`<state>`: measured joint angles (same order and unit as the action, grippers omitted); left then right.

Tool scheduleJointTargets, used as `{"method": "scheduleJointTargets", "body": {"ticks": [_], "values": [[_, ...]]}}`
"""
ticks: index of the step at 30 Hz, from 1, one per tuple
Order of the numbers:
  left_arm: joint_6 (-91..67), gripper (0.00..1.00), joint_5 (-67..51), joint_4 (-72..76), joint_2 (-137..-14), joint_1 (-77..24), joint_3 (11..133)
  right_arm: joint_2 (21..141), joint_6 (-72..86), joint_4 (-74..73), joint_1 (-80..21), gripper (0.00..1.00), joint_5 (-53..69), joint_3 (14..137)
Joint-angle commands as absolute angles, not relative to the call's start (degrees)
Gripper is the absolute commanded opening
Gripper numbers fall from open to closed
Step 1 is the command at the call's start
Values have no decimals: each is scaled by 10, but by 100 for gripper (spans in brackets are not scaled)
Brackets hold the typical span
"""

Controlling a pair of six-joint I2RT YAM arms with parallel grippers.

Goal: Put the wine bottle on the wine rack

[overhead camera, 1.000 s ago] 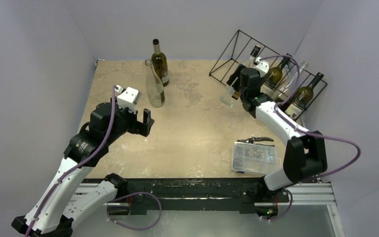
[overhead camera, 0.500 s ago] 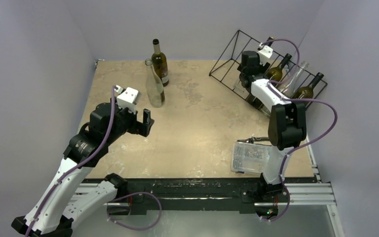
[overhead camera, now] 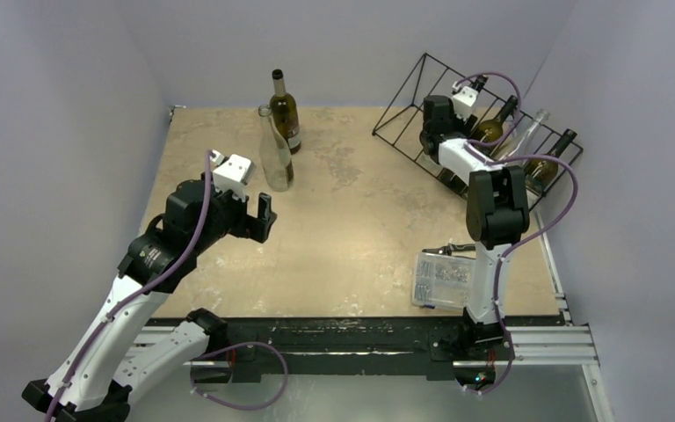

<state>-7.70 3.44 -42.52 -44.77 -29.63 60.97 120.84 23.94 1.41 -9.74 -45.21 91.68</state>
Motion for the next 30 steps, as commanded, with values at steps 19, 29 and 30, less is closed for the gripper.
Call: {"method": "scheduleJointTargets", "body": {"ticks": [19,29,30], "values": [[-67,94,38,-408,-462,-292,606,1250,260,95,-94,35,-490,960],[-67,94,34,-409,-463,-292,606,1256,275,52,-94,49,-468,972],[-67,94,33,-408,-463,-292,606,1254,277,49,-95,51,-468,970]]}}
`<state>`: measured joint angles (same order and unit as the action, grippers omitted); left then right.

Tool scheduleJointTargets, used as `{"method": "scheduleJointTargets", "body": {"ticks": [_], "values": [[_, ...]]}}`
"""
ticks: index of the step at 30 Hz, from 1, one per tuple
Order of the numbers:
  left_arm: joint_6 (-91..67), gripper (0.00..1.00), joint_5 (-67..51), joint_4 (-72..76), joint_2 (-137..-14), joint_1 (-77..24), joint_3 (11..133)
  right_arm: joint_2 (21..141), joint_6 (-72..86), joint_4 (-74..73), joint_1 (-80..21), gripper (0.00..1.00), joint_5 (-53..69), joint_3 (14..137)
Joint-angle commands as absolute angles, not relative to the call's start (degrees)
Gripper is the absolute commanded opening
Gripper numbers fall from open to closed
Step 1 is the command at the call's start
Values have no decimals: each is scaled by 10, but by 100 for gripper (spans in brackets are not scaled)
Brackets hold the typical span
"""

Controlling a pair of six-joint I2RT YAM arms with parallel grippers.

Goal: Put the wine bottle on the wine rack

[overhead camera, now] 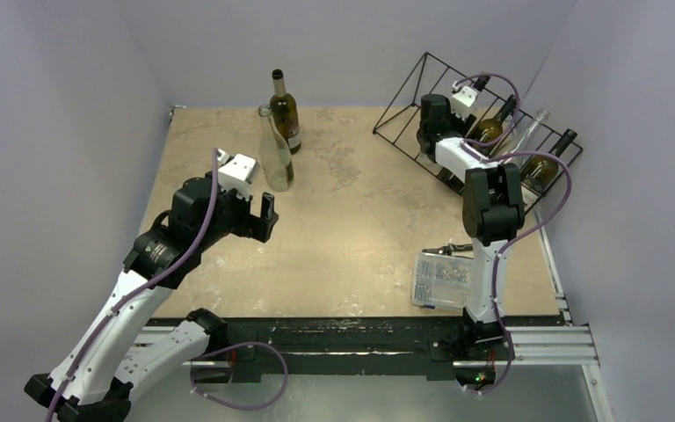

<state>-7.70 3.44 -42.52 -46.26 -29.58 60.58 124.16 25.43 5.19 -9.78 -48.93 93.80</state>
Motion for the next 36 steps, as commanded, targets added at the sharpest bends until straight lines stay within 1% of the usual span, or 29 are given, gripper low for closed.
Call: {"method": "scheduleJointTargets", "body": {"ticks": [1,13,23,29,36], "values": [[-67,94,33,-408,-464,-292,606,1252,276,49,-95,53,-468,966],[-69,94,23,-407,-467,-291,606,1226,250,41,-96,84,-465,948],[-72,94,16,-406,-475,-292,606,1172,214,27,-100,99,-469,941],[-73,94,13,-405,-483,-292,605,1118,199,-17,-104,99,-455,941],[-82,94,24,-390,-466,-290,595,1041,165,-31,-143,99,-454,875]]}}
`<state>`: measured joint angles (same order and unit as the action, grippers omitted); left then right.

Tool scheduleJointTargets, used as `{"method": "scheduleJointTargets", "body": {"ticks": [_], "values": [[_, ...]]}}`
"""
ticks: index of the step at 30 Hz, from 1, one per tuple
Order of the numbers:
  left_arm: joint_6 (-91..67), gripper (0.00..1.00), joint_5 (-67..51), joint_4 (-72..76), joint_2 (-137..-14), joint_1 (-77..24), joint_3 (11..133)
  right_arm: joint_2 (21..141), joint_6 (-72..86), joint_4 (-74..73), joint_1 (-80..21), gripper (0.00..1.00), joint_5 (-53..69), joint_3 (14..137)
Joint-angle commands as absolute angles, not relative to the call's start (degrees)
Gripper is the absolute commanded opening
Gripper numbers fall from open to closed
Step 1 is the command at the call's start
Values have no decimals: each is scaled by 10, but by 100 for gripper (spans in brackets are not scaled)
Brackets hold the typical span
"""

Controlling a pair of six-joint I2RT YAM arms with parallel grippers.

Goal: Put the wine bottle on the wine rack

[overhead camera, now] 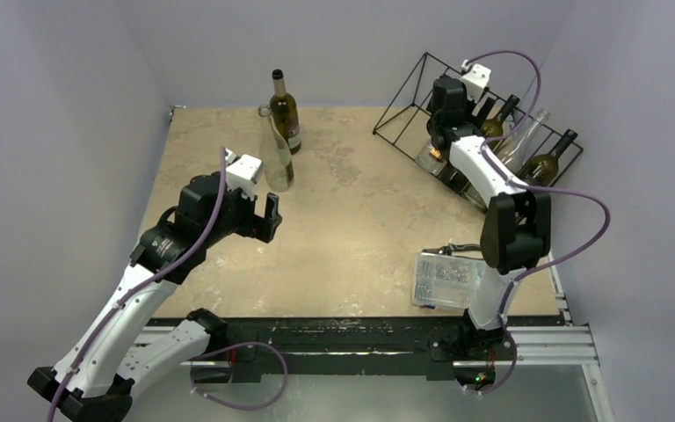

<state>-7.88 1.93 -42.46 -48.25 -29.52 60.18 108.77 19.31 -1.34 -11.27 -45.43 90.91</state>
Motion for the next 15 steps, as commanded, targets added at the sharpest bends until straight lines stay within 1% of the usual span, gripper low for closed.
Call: {"method": "scheduleJointTargets", "body": {"ticks": [1,5,7,11,15], "values": [[-84,94,24,-380,-462,-289,589,1029,172,-41,-151,99,-441,866],[-93,94,21,-351,-458,-275,573,962,175,-26,-208,99,-371,790],[-99,94,21,-331,-456,-266,562,934,166,-3,-226,99,-301,750],[-99,94,32,-280,-437,-254,528,895,138,33,-229,99,-121,687],[-99,95,61,-234,-414,-252,501,871,139,60,-229,99,-40,643]]}}
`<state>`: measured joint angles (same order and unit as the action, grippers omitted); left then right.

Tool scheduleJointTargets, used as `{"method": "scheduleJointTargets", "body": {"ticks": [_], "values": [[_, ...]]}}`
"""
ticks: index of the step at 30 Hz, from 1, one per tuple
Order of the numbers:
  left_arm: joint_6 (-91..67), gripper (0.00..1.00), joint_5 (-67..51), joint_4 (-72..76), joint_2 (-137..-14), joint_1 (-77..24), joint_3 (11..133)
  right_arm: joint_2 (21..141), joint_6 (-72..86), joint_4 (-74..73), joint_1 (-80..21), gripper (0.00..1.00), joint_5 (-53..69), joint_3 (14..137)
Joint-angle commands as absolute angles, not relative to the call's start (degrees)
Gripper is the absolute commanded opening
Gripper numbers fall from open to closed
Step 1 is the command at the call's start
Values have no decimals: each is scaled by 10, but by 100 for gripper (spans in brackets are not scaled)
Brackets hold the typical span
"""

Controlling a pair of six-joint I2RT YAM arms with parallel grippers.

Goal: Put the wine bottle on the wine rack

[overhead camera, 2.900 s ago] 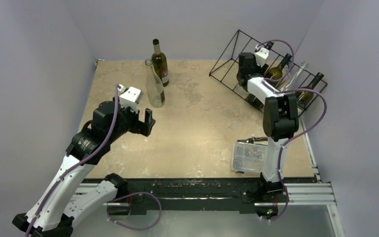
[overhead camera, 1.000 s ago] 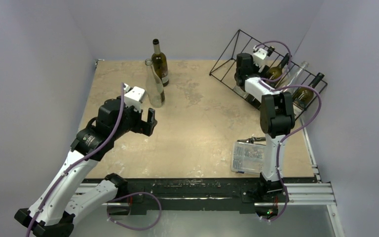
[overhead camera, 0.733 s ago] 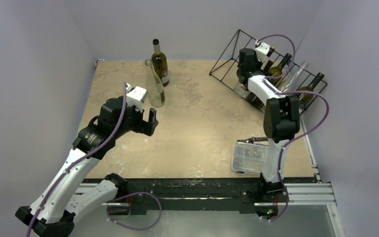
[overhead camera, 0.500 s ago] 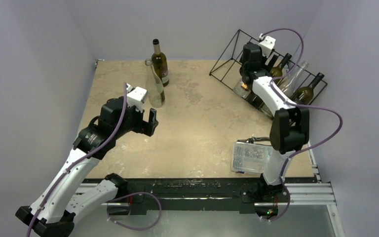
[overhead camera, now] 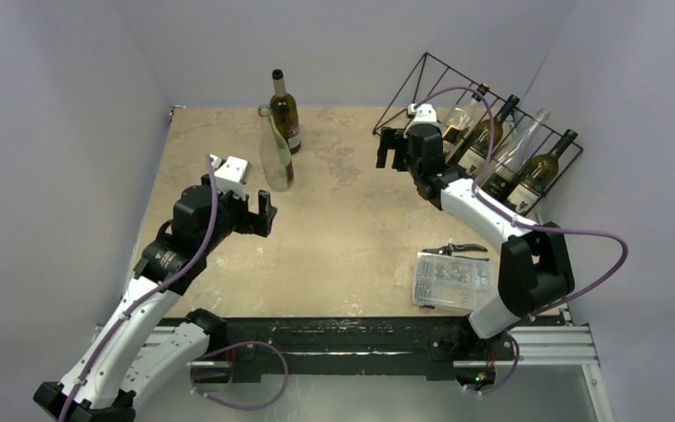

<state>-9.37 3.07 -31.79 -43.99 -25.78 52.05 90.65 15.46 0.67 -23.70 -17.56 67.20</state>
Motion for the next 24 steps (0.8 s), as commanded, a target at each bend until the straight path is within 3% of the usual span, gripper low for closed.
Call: {"method": "scheduleJointTargets", "body": {"ticks": [1,12,24], "values": [[-104,95,71,-221,-407,-252,493,868,145,64,-229,99,-23,640],[-243,100,213,-197,-462,-252,522,802,223,133,-229,99,96,583],[-214,100,164,-139,-634,-251,668,881,291,190,-229,99,135,569]]}}
